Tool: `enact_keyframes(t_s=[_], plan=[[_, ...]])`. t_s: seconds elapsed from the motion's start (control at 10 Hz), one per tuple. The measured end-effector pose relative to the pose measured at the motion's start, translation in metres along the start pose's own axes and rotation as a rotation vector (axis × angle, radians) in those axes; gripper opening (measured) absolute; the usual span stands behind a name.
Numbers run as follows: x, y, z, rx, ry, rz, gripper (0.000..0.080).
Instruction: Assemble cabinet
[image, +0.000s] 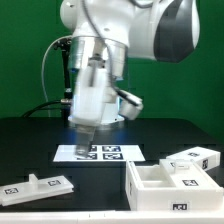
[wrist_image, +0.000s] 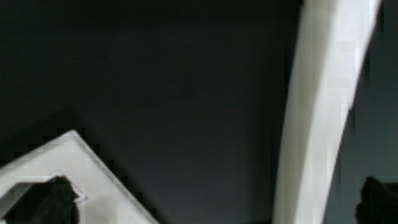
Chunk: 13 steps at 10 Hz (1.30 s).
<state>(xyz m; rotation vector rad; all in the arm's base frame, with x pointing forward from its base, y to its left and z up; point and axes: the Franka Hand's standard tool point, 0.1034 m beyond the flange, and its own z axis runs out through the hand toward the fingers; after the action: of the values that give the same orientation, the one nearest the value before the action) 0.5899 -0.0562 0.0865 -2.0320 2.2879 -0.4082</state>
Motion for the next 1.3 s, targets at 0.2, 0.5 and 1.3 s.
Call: enact_keyframes(t_s=[0.2, 0.5, 1.3], plan=[[-0.009, 0.001, 0.0, -0.012, -0.008, 0.108, 0.0796], [0.02, 0.001, 0.01, 0.018, 0.015, 0.46, 0.0796], [0.097, 0.008, 0.014, 0.346, 0.131, 0.856, 0.0796]])
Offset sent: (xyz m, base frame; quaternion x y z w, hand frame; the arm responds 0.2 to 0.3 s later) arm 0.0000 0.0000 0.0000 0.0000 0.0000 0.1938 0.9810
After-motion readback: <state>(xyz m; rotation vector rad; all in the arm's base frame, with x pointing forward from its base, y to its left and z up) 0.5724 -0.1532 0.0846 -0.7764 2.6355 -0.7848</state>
